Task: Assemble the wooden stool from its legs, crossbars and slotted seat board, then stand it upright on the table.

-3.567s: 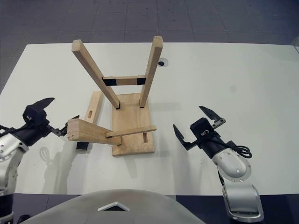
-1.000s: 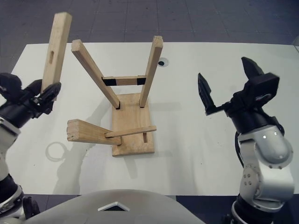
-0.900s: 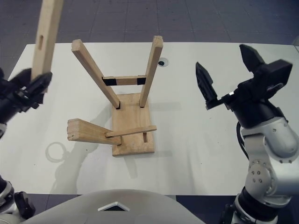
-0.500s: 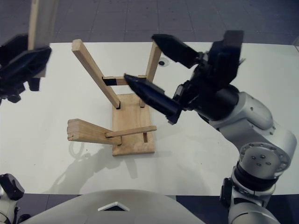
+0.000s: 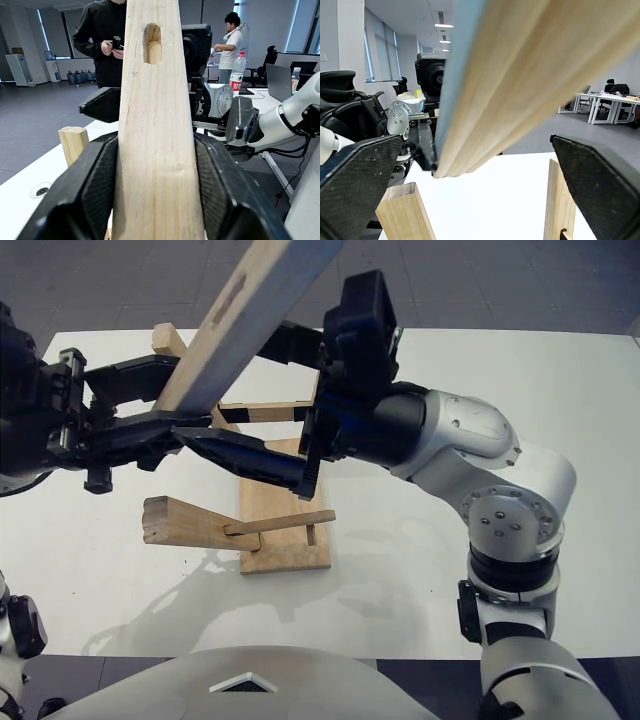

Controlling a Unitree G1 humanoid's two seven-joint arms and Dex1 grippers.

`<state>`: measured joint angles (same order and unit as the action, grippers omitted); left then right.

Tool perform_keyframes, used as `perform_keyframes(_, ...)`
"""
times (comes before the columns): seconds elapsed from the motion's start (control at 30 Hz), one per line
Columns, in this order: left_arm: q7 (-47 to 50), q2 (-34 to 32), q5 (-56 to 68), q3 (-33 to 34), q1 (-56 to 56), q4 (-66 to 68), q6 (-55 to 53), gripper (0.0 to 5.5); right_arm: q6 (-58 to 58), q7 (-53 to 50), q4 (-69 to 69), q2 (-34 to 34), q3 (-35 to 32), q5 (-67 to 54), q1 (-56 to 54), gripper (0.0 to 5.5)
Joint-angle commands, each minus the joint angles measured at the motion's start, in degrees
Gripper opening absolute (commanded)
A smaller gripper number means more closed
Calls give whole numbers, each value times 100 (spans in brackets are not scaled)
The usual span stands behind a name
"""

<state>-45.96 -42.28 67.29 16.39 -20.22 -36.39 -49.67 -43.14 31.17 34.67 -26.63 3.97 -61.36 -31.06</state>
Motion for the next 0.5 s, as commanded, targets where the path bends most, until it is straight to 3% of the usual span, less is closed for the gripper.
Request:
perform_keyframes(0.03,-87,-123,-57,-156,12,-125,146,207,-8,72,-96,106,111,123,-319,550)
perform_keyframes(0.13,-114,-169,-113,-229,78,-130,231,207,-75,61,-115,182,151,80,-451,550)
perform_keyframes(0.5,-176,-275,-215,-326,270,-163,437,207,-335,31,-473,326,-123,-683,-445,328)
